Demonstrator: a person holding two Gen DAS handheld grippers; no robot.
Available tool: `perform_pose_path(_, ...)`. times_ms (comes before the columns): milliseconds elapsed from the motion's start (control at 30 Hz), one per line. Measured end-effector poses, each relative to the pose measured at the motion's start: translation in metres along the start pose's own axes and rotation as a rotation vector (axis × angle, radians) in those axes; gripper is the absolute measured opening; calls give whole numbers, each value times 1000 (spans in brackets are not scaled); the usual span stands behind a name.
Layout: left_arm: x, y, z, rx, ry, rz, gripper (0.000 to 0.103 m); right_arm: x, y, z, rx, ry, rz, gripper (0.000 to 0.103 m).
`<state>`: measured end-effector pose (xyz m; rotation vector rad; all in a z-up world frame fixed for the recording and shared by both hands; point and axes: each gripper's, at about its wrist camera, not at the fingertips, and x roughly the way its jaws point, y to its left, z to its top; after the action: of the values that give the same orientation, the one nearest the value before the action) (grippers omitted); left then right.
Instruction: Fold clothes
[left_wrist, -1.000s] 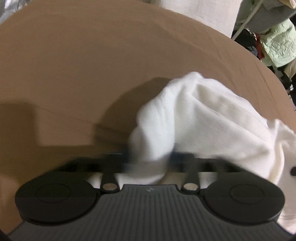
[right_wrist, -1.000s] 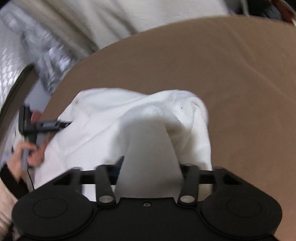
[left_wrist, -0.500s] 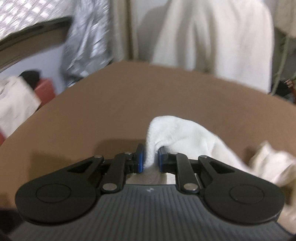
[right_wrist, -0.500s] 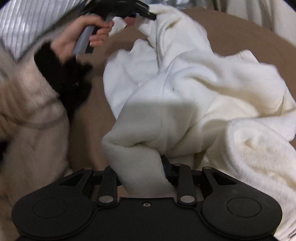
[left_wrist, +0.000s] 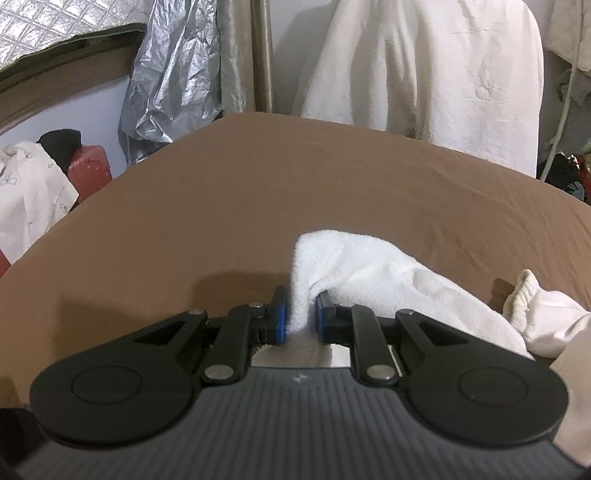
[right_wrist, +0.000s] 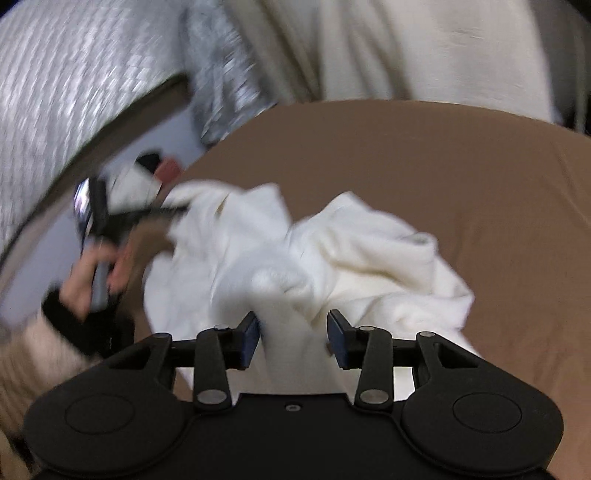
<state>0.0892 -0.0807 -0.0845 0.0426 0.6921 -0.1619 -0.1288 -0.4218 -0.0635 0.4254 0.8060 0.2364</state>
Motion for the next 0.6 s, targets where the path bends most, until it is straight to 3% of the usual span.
perform_pose_path(100,-7,-3,2,51,-42,23,15,-14,-28,12,115,-87,27,48)
perform_pose_path(200,-6,-7,1,78,-52,34,15,1,-30,23,-31,-72,-194,61)
perform_pose_path(300,-1,-12,-1,105,-55,45,15,48,-51,26,-94,71,-340,62)
perform_pose_path(400,-1,-12,-2,110,-61,35,15,95,-96,22,42,202,-283,67)
perform_pose_path(467,-2,-10,-1,99,-68,18,15,123,-118,14,139,230,-237,68)
perform_pose_path(500,-3,-9,-1,91,-75,10,15,129,-118,12,149,213,-226,66)
perform_pose_path(567,-7,-7,0,71,-91,-7,14,131,-108,10,133,154,-215,27)
perform_pose_path(600,-12,-4,2,50,-102,-30,13,132,-102,9,125,125,-210,27)
